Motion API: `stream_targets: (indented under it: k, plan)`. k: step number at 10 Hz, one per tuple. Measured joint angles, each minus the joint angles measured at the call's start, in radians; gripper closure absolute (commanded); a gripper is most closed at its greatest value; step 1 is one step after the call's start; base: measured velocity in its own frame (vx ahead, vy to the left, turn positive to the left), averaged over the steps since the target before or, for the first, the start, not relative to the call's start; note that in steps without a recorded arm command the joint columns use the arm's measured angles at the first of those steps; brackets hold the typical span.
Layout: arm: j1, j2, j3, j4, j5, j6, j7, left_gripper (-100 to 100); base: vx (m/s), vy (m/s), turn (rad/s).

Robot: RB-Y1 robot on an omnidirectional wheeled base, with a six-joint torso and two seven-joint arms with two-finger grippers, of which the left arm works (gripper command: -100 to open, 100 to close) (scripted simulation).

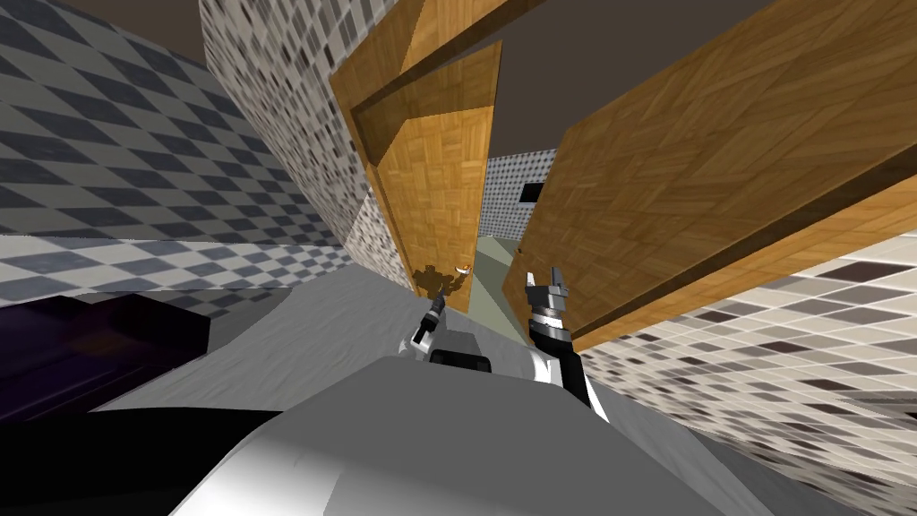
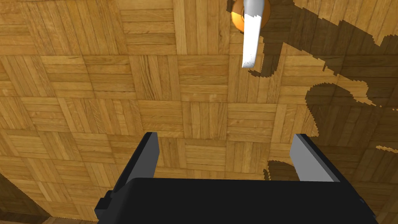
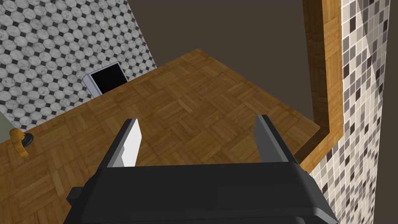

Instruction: Push the door open

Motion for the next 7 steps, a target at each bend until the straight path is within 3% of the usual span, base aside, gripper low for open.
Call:
stream_targets:
  k: [7]
  plan:
    - [-0.060,-0.016,-0.023,0.151,-0.019,-0.028,0.019,-100,0.124,-0.007,-0.007]
